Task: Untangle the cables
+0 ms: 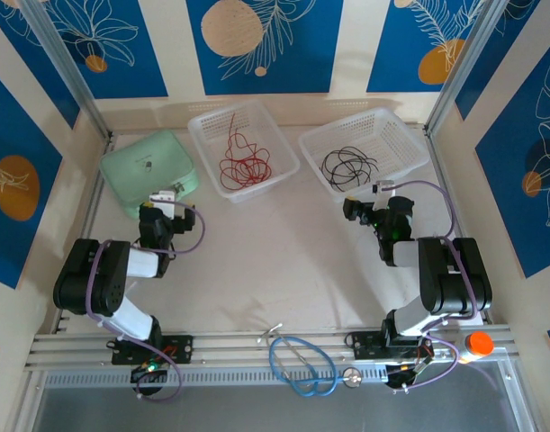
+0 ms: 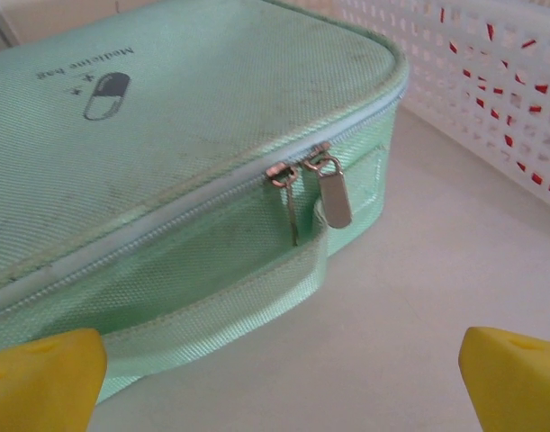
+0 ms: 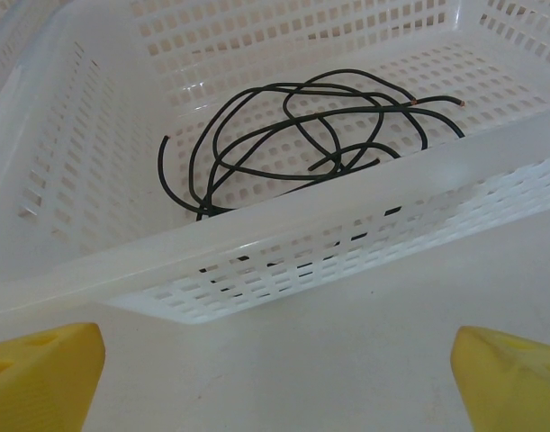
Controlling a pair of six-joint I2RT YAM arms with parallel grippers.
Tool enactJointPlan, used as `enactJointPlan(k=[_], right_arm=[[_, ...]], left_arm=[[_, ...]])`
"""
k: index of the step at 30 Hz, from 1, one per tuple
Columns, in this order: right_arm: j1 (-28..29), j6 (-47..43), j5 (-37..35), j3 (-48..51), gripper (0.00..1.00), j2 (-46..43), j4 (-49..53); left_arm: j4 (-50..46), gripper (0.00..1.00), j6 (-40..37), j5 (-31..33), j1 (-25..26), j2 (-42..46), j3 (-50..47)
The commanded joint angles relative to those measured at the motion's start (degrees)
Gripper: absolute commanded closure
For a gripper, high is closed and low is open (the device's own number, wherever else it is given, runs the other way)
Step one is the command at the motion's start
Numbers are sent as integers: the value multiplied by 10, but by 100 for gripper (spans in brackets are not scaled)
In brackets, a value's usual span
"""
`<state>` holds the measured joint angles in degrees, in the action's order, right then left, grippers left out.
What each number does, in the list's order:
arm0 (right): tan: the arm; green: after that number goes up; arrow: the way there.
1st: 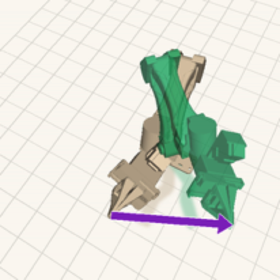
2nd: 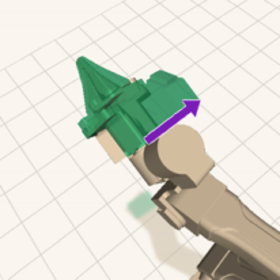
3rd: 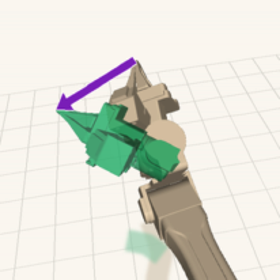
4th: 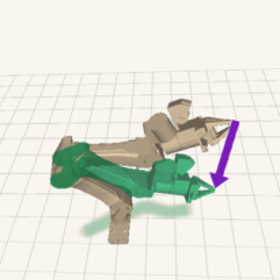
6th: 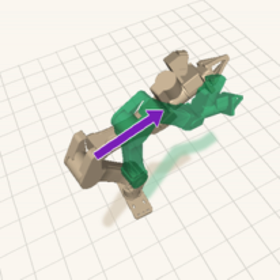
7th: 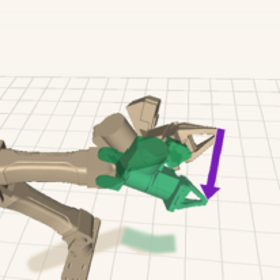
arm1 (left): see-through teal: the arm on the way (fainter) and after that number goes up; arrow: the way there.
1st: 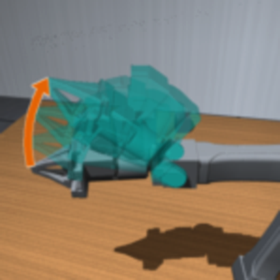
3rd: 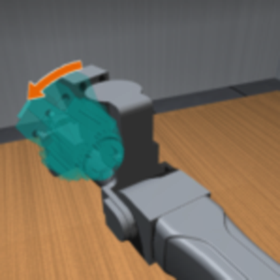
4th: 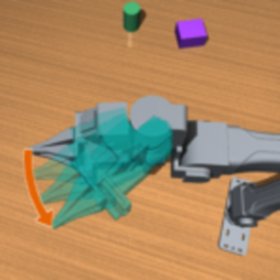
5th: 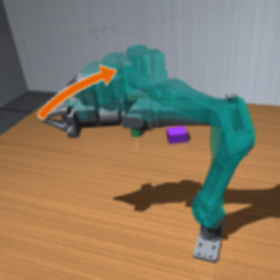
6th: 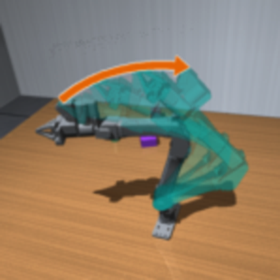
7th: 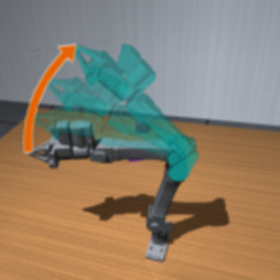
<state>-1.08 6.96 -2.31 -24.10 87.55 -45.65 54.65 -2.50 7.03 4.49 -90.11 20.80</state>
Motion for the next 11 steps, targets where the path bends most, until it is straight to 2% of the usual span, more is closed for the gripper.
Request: enactJointPlan(k=[1, 11], right_arm=[[4, -12, 5, -1, 1, -4, -1], [3, -13, 8, -1, 1, -4, 0]], left_arm=[[-12, 0, -6, -42, -3, 4, 9], [-11, 0, -5, -47, -6, 5, 8]])
